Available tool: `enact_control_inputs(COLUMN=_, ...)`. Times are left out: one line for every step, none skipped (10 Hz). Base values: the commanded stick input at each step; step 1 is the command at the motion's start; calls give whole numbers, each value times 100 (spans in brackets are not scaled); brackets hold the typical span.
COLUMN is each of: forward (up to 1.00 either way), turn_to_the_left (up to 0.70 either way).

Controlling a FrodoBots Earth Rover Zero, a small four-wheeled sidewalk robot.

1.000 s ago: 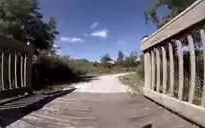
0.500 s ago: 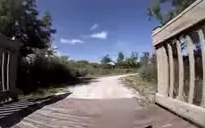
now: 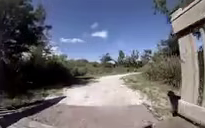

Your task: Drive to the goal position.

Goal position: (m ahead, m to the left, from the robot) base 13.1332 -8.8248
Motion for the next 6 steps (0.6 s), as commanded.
enact_control_inputs(forward=85, turn_to_the_left=0)
enact_control_inputs(forward=85, turn_to_the_left=0)
enact_control_inputs(forward=85, turn_to_the_left=0)
enact_control_inputs(forward=85, turn_to_the_left=0)
enact_control_inputs(forward=85, turn_to_the_left=0)
enact_control_inputs(forward=85, turn_to_the_left=0)
